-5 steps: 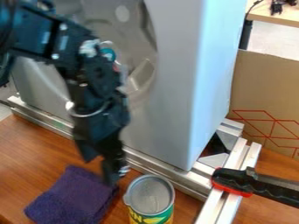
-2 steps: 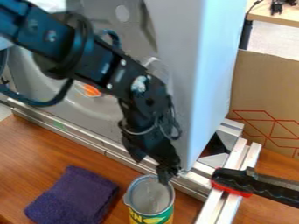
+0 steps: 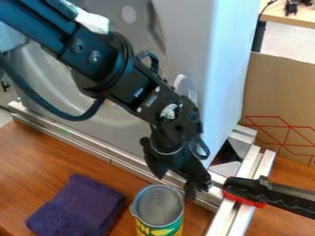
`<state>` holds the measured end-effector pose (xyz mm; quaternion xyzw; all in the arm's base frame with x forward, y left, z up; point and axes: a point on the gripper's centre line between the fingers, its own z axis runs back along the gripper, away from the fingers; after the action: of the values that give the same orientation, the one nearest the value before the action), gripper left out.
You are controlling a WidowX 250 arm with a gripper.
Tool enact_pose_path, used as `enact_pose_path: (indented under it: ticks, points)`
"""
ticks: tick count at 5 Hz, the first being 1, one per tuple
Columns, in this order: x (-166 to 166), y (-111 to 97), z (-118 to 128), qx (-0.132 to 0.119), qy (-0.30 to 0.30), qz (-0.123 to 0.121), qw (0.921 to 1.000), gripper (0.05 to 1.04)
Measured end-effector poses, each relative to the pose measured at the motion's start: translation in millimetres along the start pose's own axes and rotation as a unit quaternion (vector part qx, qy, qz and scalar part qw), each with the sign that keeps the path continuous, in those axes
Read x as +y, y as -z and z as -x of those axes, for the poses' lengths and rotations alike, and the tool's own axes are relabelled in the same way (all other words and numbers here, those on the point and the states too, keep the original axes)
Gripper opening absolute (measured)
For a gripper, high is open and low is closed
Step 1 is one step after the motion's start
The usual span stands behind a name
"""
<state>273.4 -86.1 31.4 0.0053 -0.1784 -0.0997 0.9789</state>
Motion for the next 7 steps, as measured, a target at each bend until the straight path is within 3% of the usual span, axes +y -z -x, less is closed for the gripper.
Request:
enact_pose_path:
  ticks: [1, 2, 4, 6, 7]
  points:
    - [4, 1, -6, -0.023, -0.037, -0.015, 0.9989, 1.0]
    - [6, 8, 3, -0.023, -0.047, -0.021, 0.9984, 1.0]
    - [2, 16, 47, 0.013, -0.061, 0.002, 0.9981, 1.0]
    - [0, -7, 89, 0.009, -0.088, 0.035, 0.9955, 1.0]
    - [4, -7, 89, 0.012, -0.076, 0.052, 0.9957, 1.0]
